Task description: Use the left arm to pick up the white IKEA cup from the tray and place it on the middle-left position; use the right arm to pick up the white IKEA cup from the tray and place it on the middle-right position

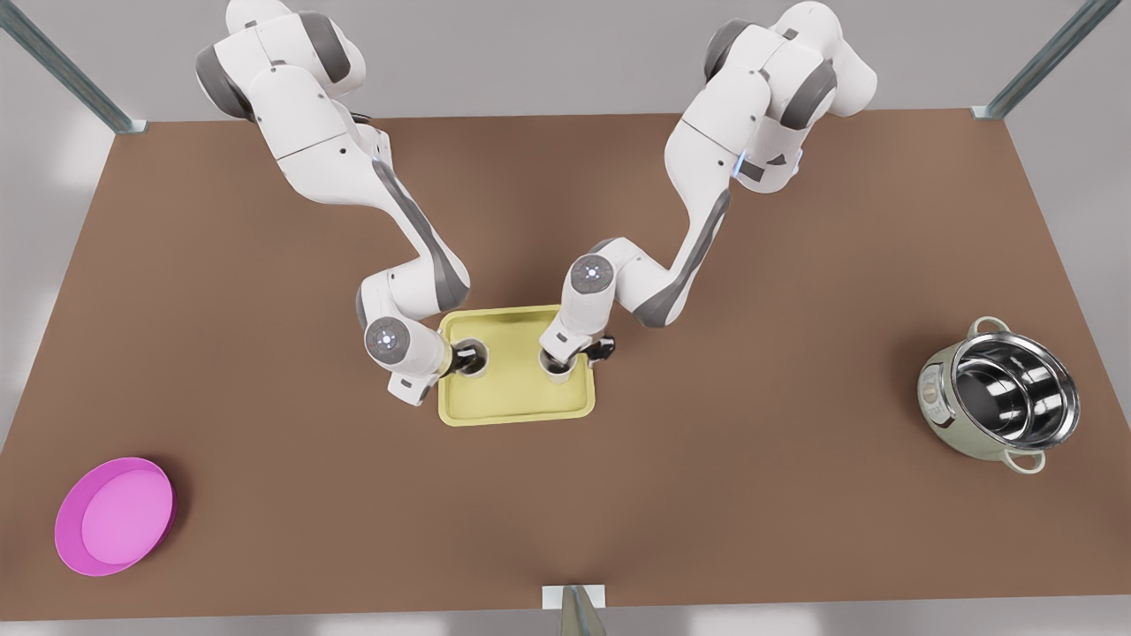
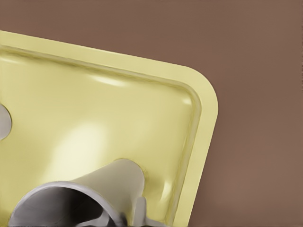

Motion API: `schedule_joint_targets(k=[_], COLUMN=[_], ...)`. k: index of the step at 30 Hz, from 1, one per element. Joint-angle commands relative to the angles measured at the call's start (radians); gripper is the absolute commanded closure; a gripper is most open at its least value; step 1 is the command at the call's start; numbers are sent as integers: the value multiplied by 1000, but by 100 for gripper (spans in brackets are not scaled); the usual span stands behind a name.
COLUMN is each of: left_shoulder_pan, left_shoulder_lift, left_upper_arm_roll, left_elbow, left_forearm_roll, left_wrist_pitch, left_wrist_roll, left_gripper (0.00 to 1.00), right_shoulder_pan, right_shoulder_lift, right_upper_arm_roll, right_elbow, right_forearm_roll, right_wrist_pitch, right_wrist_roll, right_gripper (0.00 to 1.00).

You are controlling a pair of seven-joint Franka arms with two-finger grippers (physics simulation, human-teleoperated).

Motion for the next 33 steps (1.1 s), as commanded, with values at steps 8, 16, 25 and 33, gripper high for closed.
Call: schedule_joint_targets(k=[8, 16, 25, 33], left_shoulder_pan=[2, 27, 531, 620], left_shoulder_lift=[-17, -83, -142, -73], left_upper_arm_roll=[0, 3, 0, -3], left_elbow=[4, 93, 90, 54], left_forearm_roll=[-7, -13, -16, -115], left_wrist_pitch=[-17, -262, -430, -292], left_wrist_roll=[-51, -41, 700, 832], left_gripper=[75, 79, 79, 79], right_shoulder_pan=[-11, -108, -228, -310], right_shoulder_lift=[-65, -102, 19, 154], right_upper_arm_roll=[-3, -12, -23, -78], right_elbow=[37, 143, 418, 571], right_forearm_roll=[0, -13, -98, -95], right_wrist_pitch=[-123, -277, -370, -380], right_wrist_roll=[20, -43, -219, -442], right_gripper=[75, 75, 75, 75])
